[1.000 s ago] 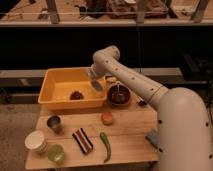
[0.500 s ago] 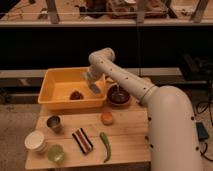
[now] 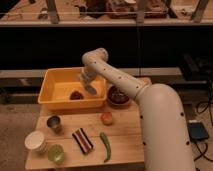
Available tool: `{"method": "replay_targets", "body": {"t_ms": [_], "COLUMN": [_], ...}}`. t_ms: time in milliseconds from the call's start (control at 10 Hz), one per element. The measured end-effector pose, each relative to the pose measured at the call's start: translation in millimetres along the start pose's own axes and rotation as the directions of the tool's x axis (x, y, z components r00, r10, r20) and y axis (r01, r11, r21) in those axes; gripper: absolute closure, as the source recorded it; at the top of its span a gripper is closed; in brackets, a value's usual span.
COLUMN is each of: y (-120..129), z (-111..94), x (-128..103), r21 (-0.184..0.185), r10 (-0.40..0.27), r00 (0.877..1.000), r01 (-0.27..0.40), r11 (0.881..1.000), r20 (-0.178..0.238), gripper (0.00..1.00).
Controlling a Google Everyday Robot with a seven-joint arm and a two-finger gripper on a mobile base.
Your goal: Wipe tray with towel
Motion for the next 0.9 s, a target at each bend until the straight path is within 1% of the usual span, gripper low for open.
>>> {"method": "replay_targets", "body": {"t_ms": [100, 200, 300, 500, 700, 800, 900], "y": [-5, -9, -8, -4, -6, -2, 6], "z": [7, 20, 28, 34, 38, 40, 39], "x": [0, -5, -11, -19, -26, -31, -39], "r21": [0.009, 0.017, 0.017, 0.007, -0.004, -0.008, -0.014], "r10": [-0.002, 0.005, 0.014, 0.026, 0.030, 0.047, 0.075], "r00": [1.000, 1.000, 0.999, 0.998, 0.995, 0.993, 0.991], "r01": [0.002, -0.005, -0.015, -0.027, -0.029, -0.046, -0.074], "r11": [1.000, 1.000, 1.000, 1.000, 1.000, 0.999, 0.997], "r20": [0.008, 0.025, 0.038, 0.059, 0.092, 0.104, 0.115], "gripper": [1.00, 1.00, 1.00, 1.00, 1.00, 1.00, 1.00]}}
